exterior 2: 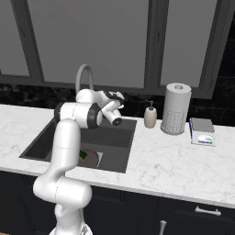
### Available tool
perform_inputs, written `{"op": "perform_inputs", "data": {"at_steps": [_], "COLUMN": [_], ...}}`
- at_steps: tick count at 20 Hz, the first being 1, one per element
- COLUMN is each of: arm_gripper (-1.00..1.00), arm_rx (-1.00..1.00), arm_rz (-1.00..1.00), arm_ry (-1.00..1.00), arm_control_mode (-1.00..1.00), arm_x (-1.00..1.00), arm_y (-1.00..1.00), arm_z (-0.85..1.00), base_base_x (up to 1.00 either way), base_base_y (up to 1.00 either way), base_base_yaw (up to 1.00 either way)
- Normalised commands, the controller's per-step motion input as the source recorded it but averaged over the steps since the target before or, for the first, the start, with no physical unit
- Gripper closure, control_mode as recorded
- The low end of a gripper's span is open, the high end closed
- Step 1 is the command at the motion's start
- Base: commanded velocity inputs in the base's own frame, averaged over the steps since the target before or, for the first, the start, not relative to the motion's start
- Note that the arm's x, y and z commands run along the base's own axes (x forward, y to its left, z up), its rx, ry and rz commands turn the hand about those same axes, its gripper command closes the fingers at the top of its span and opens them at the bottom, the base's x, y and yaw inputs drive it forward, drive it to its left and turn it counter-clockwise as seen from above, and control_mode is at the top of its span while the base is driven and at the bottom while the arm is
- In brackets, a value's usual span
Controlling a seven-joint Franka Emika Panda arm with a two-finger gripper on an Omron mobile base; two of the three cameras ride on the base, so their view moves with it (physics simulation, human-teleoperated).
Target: Pick the pan and sponge and place them into the sink. Then turn on the water.
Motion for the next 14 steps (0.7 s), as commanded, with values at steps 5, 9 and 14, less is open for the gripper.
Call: {"op": "perform_inputs", "data": {"at_steps": [5, 9, 14], "arm_gripper": [1.0, 1.0, 1.0], "arm_rx": [0.04, 0.08, 0.14], "arm_rz": [0.0, -0.02, -0.09], "arm_ry": [0.0, 0.0, 0.06], "arm_control_mode": [-1.0, -1.0, -1.0], "arm_x": [0.18, 0.41, 0.46], "arm_y": [-0.37, -0.65, -0.8], "arm_z": [-0.01, -0.04, -0.06], "base_base_x": [0.0, 0.0, 0.0], "base_base_y": [0.0, 0.0, 0.0], "base_base_yaw": [0.0, 0.0, 0.0]}}
